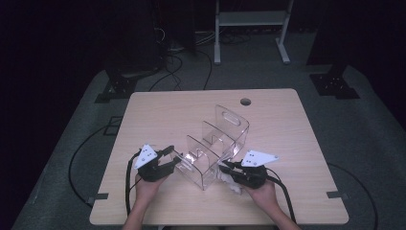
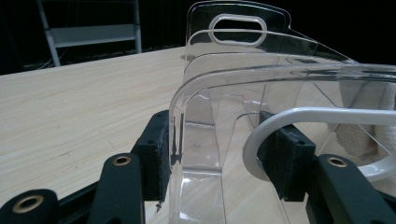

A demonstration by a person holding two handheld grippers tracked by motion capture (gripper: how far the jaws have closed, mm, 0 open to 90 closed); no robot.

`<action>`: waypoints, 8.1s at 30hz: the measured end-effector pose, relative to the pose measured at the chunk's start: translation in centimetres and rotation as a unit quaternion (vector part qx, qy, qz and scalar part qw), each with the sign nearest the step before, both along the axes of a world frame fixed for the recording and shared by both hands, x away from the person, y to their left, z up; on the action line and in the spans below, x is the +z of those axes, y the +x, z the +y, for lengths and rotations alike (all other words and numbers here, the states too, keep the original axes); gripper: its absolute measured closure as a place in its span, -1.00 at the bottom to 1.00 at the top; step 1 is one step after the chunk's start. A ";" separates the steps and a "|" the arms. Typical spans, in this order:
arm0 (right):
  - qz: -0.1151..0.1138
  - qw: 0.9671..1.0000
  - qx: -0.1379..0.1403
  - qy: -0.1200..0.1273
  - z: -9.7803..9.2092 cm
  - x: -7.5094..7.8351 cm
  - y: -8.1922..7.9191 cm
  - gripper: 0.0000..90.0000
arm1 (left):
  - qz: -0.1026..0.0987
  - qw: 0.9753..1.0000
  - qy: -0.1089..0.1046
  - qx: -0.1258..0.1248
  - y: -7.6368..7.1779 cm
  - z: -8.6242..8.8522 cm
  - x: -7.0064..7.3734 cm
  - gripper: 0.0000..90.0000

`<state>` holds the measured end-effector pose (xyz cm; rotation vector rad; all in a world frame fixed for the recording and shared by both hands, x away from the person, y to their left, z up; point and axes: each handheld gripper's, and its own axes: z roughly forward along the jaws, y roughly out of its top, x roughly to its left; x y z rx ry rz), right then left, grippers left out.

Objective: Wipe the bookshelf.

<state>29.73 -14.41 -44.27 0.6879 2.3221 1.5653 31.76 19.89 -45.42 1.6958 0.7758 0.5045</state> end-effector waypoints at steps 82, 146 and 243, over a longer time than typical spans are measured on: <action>0.009 1.000 -0.018 0.020 0.3 0.0 -0.1 0.74 | 0.005 1.000 0.003 0.028 0.1 -0.9 0.1 -0.01; 0.022 0.999 -0.026 0.010 -0.3 -0.8 0.5 0.74 | -0.001 1.000 0.006 0.015 0.1 -0.5 0.2 0.06; 0.034 0.995 -0.089 -0.034 -1.8 5.4 7.0 0.76 | -0.019 0.999 0.028 -0.014 0.2 -1.4 0.2 0.08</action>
